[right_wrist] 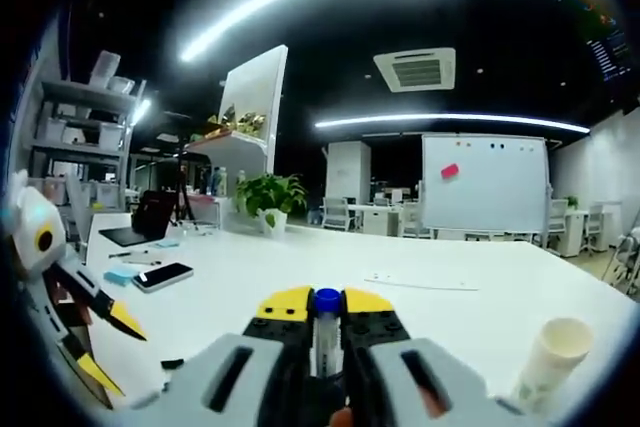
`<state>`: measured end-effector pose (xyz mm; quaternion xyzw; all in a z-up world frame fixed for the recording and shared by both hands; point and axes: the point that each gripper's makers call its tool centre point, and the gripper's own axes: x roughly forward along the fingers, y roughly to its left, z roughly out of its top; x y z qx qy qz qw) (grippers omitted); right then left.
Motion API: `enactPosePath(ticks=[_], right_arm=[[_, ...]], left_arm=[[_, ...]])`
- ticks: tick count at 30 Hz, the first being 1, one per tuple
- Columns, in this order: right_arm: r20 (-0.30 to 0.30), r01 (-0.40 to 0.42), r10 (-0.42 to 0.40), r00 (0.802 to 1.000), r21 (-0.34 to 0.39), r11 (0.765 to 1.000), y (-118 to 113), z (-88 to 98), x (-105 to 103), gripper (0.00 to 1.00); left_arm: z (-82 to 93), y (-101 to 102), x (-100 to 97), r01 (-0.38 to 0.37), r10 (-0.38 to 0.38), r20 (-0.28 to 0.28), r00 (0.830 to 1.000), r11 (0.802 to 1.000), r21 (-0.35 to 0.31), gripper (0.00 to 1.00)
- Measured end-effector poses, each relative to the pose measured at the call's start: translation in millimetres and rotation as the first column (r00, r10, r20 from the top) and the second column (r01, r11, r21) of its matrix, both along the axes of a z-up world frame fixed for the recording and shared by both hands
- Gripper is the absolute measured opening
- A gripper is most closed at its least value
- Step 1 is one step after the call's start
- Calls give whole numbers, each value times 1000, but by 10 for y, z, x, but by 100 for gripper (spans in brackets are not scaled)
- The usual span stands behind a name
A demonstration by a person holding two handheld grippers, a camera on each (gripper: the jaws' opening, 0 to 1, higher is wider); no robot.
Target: Place the scattered laser pointers and whiteboard markers into the pen holder and stack the scattered paper cups together
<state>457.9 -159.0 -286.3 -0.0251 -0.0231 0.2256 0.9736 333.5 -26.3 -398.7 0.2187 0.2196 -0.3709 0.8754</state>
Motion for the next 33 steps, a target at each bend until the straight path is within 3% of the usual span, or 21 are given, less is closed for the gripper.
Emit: enactPosePath(ticks=[33], right_arm=[[-46, -3, 2, 999, -22, 1000, 73, -226, 21, 11]], left_arm=[[-11, 90, -12, -20, 20, 3, 1000, 1000, 3, 49]])
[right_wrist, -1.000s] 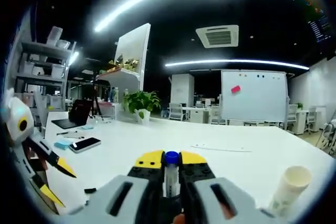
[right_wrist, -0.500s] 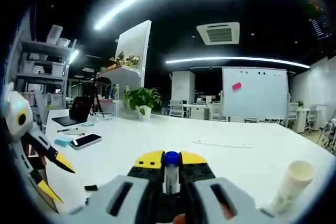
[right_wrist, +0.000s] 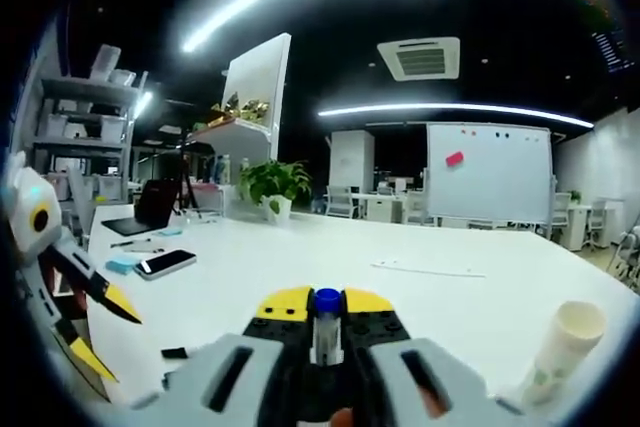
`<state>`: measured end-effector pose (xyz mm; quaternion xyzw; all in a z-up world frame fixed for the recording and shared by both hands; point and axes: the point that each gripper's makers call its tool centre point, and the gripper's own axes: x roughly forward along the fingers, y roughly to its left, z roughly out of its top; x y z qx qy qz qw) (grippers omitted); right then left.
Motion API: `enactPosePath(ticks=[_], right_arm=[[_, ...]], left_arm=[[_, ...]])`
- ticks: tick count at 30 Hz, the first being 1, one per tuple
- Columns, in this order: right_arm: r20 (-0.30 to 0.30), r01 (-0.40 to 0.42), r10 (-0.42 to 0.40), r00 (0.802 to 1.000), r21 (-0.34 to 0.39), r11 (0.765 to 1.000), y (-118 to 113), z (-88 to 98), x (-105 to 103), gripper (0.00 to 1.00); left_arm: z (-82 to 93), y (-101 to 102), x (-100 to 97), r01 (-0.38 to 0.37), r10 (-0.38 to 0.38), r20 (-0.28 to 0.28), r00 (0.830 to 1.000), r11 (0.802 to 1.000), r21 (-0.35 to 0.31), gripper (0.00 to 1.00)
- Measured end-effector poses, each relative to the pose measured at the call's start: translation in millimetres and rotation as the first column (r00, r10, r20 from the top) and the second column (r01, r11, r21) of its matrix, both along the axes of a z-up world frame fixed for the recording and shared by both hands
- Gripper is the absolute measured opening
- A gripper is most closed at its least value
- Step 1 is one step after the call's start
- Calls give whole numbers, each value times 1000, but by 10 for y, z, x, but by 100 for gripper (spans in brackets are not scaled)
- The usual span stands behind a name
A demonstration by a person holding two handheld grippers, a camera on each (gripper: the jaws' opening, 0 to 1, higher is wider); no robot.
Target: Place the scattered laser pointers and whiteboard markers into the pen holder and stack the scattered paper cups together
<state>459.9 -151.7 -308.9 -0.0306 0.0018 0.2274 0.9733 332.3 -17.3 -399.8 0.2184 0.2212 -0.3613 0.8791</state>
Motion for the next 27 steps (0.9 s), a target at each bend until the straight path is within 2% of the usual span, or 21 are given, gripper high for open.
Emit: enactPosePath(ticks=[19, 27], right_arm=[[-10, -3, 2, 1000, -20, 1000, 8, -50, 24, 11], [-15, -25, 24, 1000, -63, 998, 51, -87, 16, 12]], left_arm=[[-5, 27, -2, -8, 8, -3, 1000, 1000, 3, 49], [2, 26, 5, -7, 7, 2, 1000, 1000, 4, 49]])
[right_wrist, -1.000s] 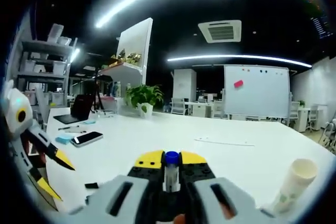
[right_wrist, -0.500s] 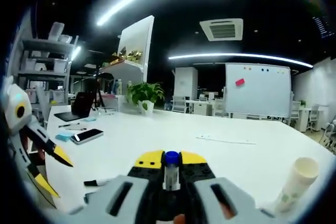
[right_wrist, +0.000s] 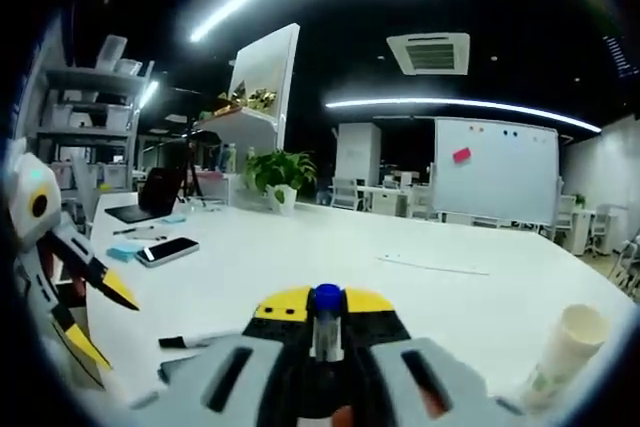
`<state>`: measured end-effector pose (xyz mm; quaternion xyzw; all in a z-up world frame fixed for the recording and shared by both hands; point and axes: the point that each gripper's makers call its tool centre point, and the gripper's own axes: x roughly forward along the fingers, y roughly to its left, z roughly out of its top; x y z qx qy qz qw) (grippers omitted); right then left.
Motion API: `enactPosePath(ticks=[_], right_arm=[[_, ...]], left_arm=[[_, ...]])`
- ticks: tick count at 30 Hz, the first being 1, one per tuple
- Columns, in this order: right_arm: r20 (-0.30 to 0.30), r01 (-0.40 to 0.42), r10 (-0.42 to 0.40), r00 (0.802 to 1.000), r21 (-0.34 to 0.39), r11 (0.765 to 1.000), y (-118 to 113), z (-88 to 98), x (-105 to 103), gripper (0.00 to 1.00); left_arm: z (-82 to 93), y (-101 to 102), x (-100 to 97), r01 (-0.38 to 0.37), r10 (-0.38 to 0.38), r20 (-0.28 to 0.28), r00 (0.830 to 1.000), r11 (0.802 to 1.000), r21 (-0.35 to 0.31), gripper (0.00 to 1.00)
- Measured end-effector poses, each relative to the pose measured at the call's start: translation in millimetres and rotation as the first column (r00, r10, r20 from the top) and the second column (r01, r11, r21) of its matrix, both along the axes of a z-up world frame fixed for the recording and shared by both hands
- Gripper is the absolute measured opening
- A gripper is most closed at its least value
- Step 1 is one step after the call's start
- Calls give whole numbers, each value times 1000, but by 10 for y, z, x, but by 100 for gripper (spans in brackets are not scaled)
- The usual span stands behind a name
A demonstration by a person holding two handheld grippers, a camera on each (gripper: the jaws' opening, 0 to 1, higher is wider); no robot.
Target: Place the scattered laser pointers and whiteboard markers into the pen holder and stack the scattered paper cups together
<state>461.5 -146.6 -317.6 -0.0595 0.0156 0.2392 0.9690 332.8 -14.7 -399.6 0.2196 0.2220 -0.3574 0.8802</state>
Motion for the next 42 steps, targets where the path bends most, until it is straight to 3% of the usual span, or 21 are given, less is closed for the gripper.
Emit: enactPosePath(ticks=[25, 42], right_arm=[[-32, -5, 4, 999, -43, 999, -66, -104, -20, 24], [-46, -9, 8, 999, -31, 999, -92, -124, -44, 33]], left_arm=[[30, -66, 9, 10, -10, 10, 1000, 1000, 5, 49], [27, -107, 2, 17, -17, 9, 1000, 1000, 10, 49]])
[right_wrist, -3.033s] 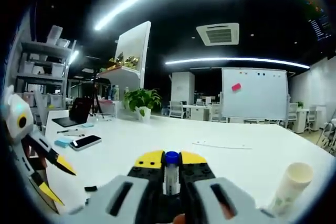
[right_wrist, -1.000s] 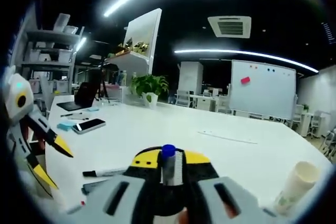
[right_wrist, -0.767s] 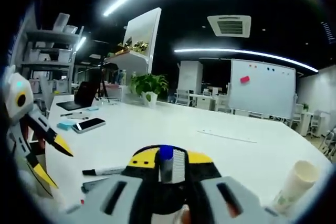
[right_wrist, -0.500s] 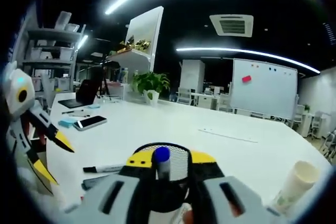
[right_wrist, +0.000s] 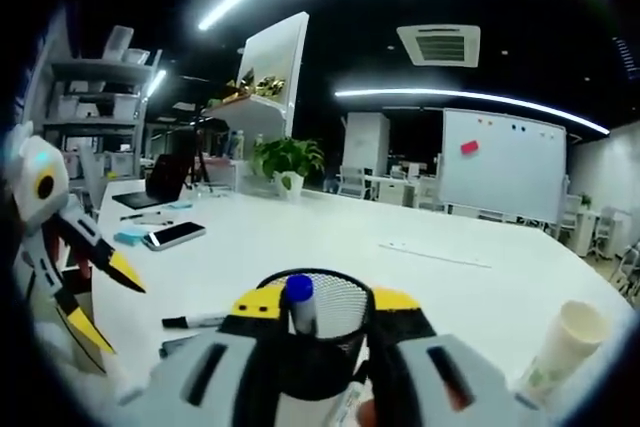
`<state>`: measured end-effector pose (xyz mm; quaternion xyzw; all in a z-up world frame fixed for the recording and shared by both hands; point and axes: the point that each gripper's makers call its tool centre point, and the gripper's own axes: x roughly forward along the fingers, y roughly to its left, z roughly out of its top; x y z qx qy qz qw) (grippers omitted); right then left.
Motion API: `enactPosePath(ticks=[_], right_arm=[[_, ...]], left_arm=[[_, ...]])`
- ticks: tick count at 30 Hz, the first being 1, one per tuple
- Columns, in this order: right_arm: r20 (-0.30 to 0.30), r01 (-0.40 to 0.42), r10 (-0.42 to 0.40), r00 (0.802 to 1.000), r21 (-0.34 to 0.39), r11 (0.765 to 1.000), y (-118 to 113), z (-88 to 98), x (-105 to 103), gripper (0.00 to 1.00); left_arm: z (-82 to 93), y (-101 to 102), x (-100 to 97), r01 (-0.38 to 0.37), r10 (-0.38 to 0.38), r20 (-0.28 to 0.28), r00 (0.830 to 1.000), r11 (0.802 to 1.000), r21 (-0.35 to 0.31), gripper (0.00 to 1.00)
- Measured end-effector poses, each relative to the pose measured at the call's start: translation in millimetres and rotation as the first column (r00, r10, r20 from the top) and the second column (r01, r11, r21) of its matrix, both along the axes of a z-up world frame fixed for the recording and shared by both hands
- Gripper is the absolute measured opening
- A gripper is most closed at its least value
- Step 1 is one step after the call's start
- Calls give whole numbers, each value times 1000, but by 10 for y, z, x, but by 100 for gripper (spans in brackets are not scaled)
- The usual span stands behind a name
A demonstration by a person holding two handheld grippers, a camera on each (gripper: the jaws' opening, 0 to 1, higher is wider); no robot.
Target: Place the scattered laser pointers and whiteboard markers into the pen holder and stack the scattered paper cups together
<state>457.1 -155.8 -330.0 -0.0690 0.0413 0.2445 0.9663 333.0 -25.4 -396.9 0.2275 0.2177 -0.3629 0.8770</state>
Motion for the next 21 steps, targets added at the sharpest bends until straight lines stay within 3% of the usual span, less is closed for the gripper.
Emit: enactPosePath(ticks=[21], right_arm=[[-17, -20, 20, 1000, -2, 1000, -4, -53, -46, 40]], left_arm=[[-14, 7, -16, -3, 3, -5, 1000, 1000, 4, 49]])
